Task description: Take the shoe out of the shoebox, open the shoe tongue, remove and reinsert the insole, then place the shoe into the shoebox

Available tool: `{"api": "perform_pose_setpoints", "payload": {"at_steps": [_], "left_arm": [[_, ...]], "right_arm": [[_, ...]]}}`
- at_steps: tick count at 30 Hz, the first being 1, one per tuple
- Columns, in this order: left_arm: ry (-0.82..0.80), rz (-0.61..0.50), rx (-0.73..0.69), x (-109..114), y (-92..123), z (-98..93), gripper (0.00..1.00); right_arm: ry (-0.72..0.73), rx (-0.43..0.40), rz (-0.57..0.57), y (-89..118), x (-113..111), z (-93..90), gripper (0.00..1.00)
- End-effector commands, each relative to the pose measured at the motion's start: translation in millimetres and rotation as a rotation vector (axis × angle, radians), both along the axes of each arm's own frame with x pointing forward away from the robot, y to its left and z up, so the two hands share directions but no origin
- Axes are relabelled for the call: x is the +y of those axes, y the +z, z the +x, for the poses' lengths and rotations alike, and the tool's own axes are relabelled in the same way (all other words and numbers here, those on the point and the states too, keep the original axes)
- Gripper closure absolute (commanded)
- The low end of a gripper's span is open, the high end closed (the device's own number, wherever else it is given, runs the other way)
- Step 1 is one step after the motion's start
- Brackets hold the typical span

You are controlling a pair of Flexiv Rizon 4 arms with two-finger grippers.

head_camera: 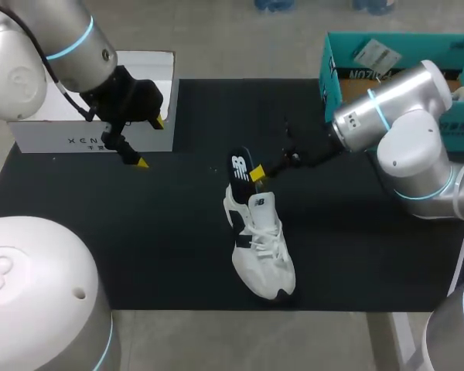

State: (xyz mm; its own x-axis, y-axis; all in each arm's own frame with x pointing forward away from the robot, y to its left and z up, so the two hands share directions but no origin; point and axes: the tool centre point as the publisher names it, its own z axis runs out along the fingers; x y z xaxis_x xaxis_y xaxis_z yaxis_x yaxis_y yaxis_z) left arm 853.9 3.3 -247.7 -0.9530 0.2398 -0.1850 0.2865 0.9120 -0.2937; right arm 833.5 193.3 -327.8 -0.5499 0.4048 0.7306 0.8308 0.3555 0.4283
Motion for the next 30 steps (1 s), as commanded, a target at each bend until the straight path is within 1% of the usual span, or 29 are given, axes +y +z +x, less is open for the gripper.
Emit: {"api": "perform_pose_setpoints", "payload": {"at_steps": [1, 10, 14, 17, 19, 22, 30], "left_arm": [[0.000, 0.003, -0.001, 0.1, 0.3, -0.4, 0.00], [0.000, 0.003, -0.001, 0.1, 0.3, -0.4, 0.00], [0.000, 0.003, -0.001, 0.1, 0.3, -0.4, 0.00], [0.000, 0.003, -0.001, 0.1, 0.3, -0.4, 0.00], [0.000, 0.003, -0.001, 0.1, 0.3, -0.4, 0.00], [0.000, 0.003, -0.001, 0.1, 0.3, -0.4, 0.00], [0.000, 0.003, -0.001, 0.1, 0.3, -0.4, 0.00]], "right_arm": [[-0.010, 0.008, 0.004, -4.7, 1.9, -9.4, 1.00], [-0.044, 0.079, 0.019, -24.7, 1.8, -44.6, 1.00], [-0.052, 0.093, 0.020, -29.8, -0.2, -49.9, 1.00], [-0.063, 0.088, 0.014, -25.2, -2.7, -45.4, 1.00], [-0.059, 0.074, 0.011, -21.3, -3.4, -39.2, 0.76], [-0.052, 0.054, 0.004, -15.3, -4.5, -29.4, 0.67], [-0.021, 0.026, -0.002, -9.8, -1.8, -6.0, 0.69]]}}
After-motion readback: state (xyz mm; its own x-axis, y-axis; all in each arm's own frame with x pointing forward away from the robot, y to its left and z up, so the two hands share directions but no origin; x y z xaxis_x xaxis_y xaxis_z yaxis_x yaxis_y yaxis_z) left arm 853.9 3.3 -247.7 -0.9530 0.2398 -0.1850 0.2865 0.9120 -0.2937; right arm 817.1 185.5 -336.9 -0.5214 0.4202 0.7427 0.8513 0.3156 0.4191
